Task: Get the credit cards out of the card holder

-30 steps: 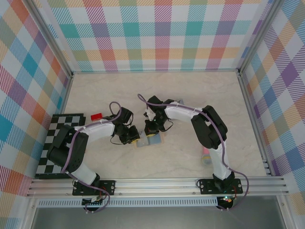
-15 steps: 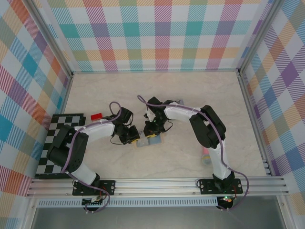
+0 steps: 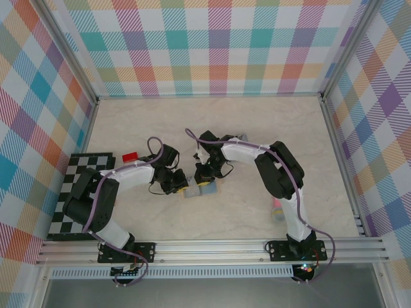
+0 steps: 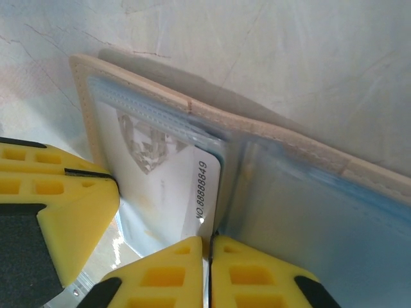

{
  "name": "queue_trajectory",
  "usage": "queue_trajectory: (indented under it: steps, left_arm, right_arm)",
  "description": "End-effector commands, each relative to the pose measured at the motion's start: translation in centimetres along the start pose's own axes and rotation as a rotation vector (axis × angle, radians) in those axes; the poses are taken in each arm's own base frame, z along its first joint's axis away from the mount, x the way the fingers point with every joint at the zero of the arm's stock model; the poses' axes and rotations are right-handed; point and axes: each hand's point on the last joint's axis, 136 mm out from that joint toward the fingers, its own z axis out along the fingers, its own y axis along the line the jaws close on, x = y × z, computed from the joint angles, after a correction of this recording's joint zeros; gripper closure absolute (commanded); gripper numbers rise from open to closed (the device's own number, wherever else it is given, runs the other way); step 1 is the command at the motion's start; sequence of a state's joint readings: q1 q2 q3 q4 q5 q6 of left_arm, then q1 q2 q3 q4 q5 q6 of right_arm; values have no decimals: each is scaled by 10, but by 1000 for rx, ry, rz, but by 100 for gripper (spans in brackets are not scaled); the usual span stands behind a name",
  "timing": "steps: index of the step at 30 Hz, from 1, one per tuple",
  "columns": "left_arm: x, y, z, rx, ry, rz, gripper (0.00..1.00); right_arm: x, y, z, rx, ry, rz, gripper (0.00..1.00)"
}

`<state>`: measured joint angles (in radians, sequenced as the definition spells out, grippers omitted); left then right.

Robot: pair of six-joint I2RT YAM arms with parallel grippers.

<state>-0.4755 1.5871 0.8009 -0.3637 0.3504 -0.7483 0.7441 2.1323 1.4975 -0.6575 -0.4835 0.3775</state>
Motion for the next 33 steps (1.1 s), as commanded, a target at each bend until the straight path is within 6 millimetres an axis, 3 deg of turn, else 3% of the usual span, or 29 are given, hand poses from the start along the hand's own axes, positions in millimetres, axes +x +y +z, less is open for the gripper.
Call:
queue_trajectory:
  steps: [1, 4, 11, 22, 33]
  left_arm:
    - [14, 25, 8, -77, 37, -42, 88]
    - [13, 24, 4, -76, 24, -41, 87]
    - [13, 24, -2, -73, 3, -32, 80]
    - [15, 25, -3, -73, 9, -32, 84]
    - [2, -20, -34, 105, -83, 48, 87]
  right_arm:
    - [1, 20, -2, -76, -9, -45, 95]
    - [1, 20, -7, -67, -30, -47, 100]
    - [8, 15, -19, -41, -44, -52, 100]
    - [13, -17, -18, 48, -28, 17, 100]
    - [10, -21, -9, 52, -7, 34, 100]
